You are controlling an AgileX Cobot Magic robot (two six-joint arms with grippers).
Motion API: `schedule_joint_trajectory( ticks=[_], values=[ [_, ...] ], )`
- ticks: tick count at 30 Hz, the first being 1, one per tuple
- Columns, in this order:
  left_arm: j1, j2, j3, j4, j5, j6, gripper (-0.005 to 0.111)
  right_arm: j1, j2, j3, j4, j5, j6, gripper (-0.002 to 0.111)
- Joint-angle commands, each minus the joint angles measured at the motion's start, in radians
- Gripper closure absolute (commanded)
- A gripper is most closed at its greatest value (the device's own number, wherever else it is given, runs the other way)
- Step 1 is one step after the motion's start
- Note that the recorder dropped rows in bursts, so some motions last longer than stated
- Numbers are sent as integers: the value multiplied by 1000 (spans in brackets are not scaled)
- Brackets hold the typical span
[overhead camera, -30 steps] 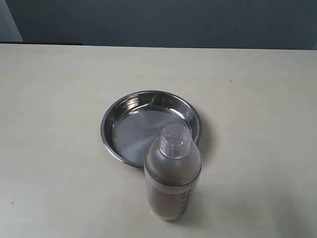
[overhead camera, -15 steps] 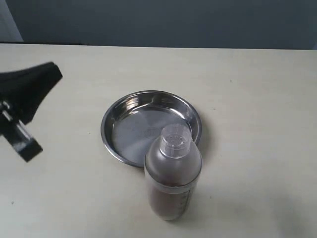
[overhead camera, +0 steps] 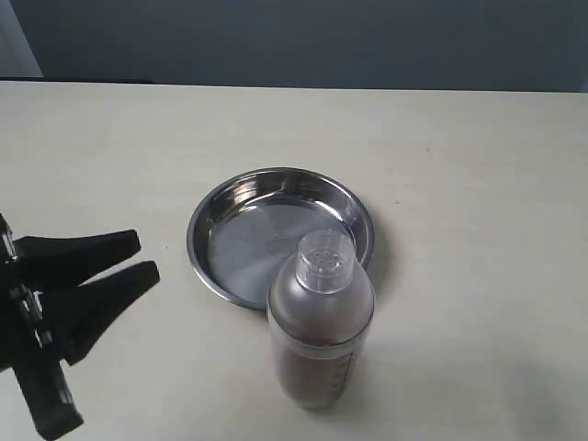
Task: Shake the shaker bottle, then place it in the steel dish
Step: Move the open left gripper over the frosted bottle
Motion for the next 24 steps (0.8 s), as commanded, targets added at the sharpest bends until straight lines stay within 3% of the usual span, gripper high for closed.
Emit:
schedule_joint_trajectory(
  ticks=[1,2,3,11,14,21,24],
  values=[
    [-7,3,5,21,-129,-18,35,3,-4,1,-1,-12,0,109],
    [-7,3,5,28,-136,-46,24,3,-4,1,-1,-12,0,109],
    [-7,7,5,35,-136,-58,23,3,-4,1,-1,-12,0,109],
    [-7,235,-51,165,-136,-100,19,3,-4,1,-1,-12,0,109],
    [-7,308,-70,165,-136,-45,18,3,-4,1,-1,-12,0,109],
    [-7,329,-75,165,-136,-3,18,3,-4,1,-1,-12,0,109],
    [-47,329,-85,152,-136,-3,18,3,-4,1,-1,-12,0,109]
  ],
)
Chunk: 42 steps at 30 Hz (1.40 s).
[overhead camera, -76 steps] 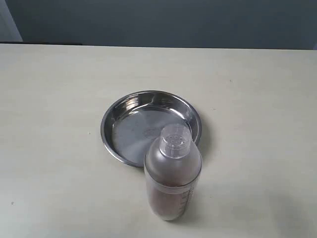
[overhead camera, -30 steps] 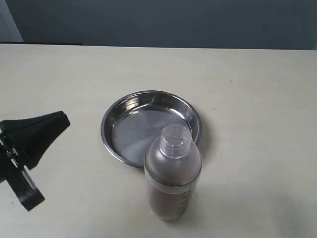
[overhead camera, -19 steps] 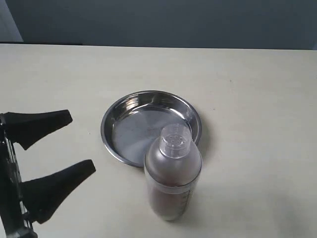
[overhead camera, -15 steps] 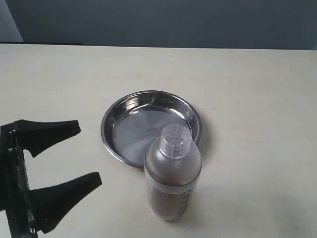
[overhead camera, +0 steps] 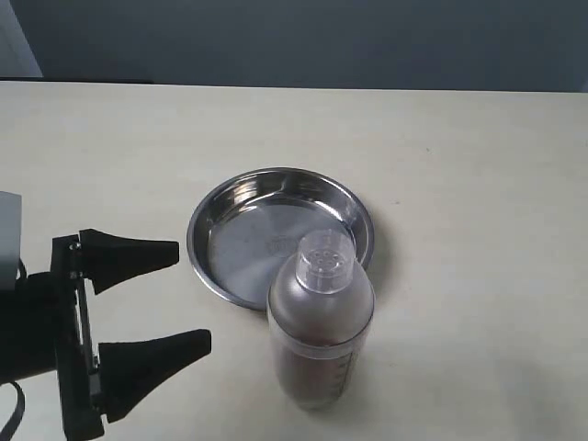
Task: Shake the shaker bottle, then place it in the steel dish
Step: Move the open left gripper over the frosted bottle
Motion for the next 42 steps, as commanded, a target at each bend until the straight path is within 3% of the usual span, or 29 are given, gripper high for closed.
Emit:
schedule_joint_trajectory(
  ticks=[1,16,26,30,42],
  values=[
    [-61,2,-19,-32,-12,7,18,3,-4,1,-1,-12,0,109],
    [-303,4,-184,-214,-12,49,18,3,-4,1,-1,-12,0,109],
    [-486,196,-318,-335,21,92,18,3,-4,1,-1,-12,0,109],
    [-502,259,-358,-364,-12,182,18,3,-4,1,-1,-12,0,109],
    [-502,390,-411,-360,-12,189,19,3,-4,1,-1,-12,0,109]
  ],
)
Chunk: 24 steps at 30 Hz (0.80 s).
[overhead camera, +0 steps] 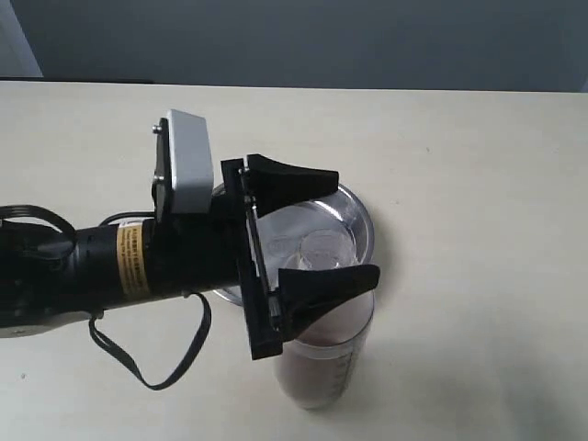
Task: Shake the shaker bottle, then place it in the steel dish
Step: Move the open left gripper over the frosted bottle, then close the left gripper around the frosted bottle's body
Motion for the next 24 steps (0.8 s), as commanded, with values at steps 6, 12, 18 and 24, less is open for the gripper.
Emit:
schedule_joint_trajectory(
  ticks=[6,12,18,24],
  values=[
    [-6,54,-8,34,-10,7,21,3,-4,1,-1,-12,0,109],
    [-6,54,-6,97,-10,-31,20,3,-4,1,-1,-12,0,109],
    [-4,54,-6,115,-10,-47,20,3,-4,1,-1,-12,0,109],
    [-4,54,-6,89,-10,-47,20,3,-4,1,-1,-12,0,109]
  ],
)
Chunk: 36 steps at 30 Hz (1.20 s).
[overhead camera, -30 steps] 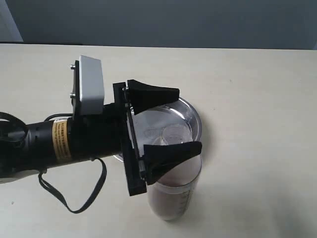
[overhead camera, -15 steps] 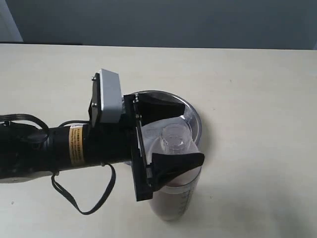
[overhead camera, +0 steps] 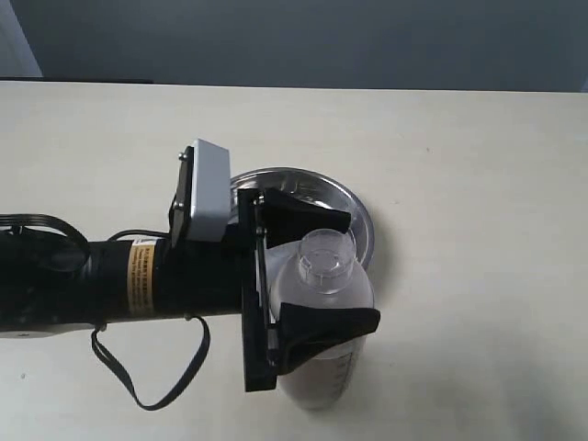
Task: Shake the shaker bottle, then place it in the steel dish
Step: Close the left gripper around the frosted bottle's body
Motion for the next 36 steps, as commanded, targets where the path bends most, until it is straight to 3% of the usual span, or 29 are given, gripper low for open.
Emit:
schedule_joint_trajectory(
  ticks=[1,5,11,29,36],
  values=[
    [1,5,-2,-35,-6,-9,20,3,-4,1,-1,-12,-2,109],
    [5,5,-2,-32,-6,-9,19,3,-4,1,-1,-12,-2,109],
    [5,5,-2,-13,0,-9,1,3,-4,1,-1,-12,-2,109],
    [7,5,0,12,53,-45,2,3,-4,1,-1,-12,-2,109],
    [69,5,11,110,24,-114,2,3,-4,1,-1,-12,-2,109]
  ],
)
